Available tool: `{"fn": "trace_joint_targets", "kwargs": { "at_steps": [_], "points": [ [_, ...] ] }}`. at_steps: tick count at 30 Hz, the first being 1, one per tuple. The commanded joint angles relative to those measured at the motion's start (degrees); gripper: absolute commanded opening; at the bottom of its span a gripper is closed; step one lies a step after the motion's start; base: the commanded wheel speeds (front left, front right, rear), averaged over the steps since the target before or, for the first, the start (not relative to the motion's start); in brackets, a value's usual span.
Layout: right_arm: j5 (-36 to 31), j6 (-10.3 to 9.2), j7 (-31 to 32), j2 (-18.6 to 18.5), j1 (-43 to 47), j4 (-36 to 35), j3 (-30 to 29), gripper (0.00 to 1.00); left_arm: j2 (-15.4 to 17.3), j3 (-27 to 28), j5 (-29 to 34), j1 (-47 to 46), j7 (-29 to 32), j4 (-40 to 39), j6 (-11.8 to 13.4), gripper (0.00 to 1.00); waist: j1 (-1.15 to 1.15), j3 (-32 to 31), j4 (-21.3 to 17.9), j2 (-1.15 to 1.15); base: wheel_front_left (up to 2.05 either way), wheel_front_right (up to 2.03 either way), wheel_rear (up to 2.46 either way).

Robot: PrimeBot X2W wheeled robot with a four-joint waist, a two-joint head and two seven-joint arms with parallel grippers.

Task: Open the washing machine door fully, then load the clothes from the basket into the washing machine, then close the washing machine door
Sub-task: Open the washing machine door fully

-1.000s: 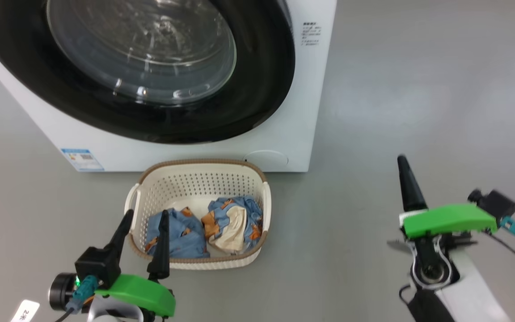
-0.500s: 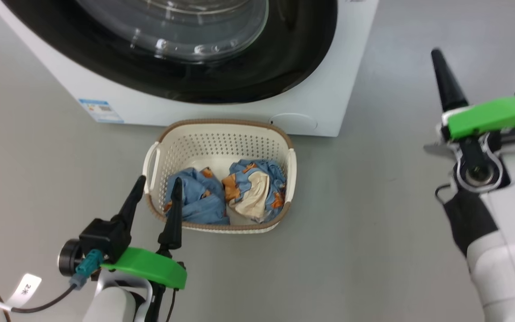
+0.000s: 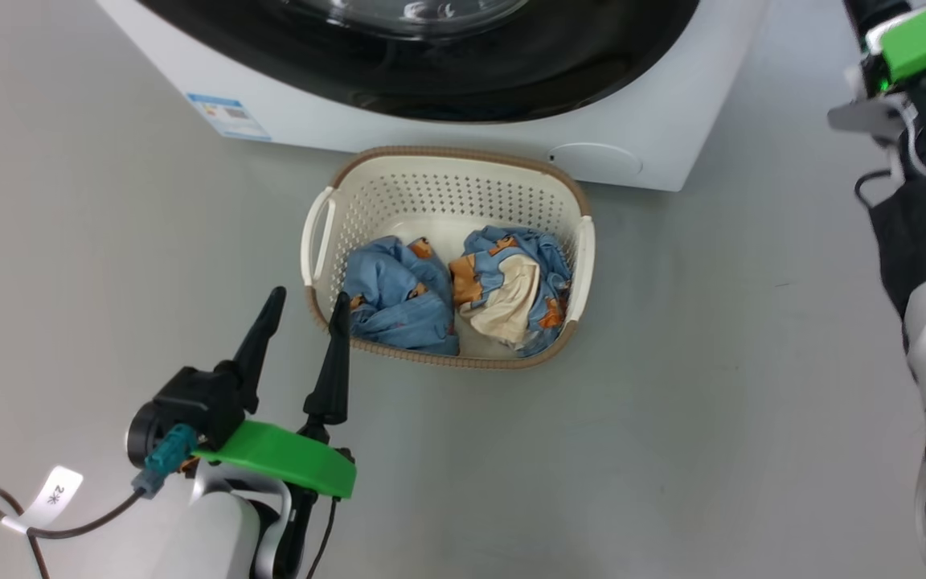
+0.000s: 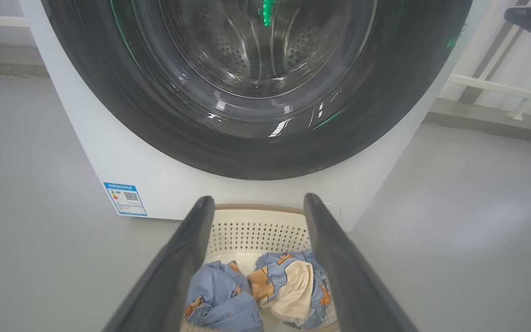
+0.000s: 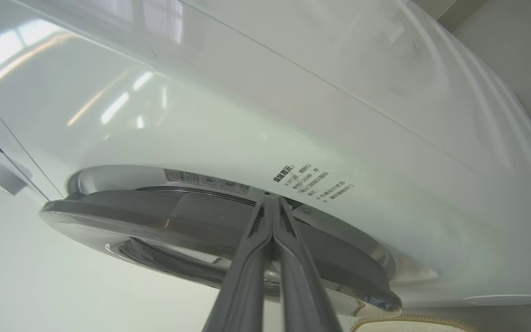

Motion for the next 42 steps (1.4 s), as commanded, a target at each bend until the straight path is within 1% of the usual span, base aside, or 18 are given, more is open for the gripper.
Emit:
{"fn": "trace_joint_targets", "kwargs": {
  "at_steps": [1,8,15,20,24,28,35,42],
  "points": [
    [0.4,0.09,1.0,0.6,-2.4,-0.8,0.2,0.00,1.1,1.4,-0.4,-1.6,-0.4,-1.5,0.2,1.00,0.00,1.5,1.6,0.00,0.00,0.00,0.00],
    [0.2,0.09,5.5,0.5,-7.9,2.4,0.0,0.00,1.1,0.2,-1.4,-2.2,-0.4,-1.3,0.5,1.00,0.00,3.0,3.2,0.00,0.00,0.00,0.00],
    [-0.2,0.09,7.5,1.1,-12.1,5.9,-0.6,0.00,1.1,-1.0,-1.9,-2.9,-0.4,-1.0,0.6,1.00,0.00,4.4,4.5,0.00,0.00,0.00,0.00],
    [2.3,0.09,11.2,2.5,-14.5,8.1,-2.0,0.00,1.1,-1.3,-2.2,-3.4,-0.4,-0.9,0.7,1.00,0.00,4.8,5.0,0.00,0.00,0.00,0.00],
    [3.5,0.09,12.9,2.6,-15.5,9.2,-2.9,0.00,1.1,-1.6,-2.3,-3.7,-0.4,-0.8,0.6,1.00,0.00,4.9,5.3,0.00,0.00,0.00,0.00],
    [4.3,0.09,15.1,2.4,-17.0,11.7,-3.6,0.00,1.1,-2.1,-2.5,-3.8,-0.4,-0.9,0.9,1.00,0.00,5.0,5.6,0.00,0.00,0.00,0.00],
    [4.2,0.09,18.6,1.9,-18.8,15.9,-3.7,0.00,1.1,-2.3,-2.7,-3.6,-0.4,-1.0,1.2,1.00,0.00,4.9,5.6,0.00,0.00,0.00,0.00],
    [4.7,0.09,22.6,2.0,-18.9,18.3,-3.8,0.00,1.1,-2.2,-2.6,-3.6,-0.4,-1.1,1.3,1.00,0.00,4.3,5.2,0.00,0.00,0.00,0.00]
  ]
}}
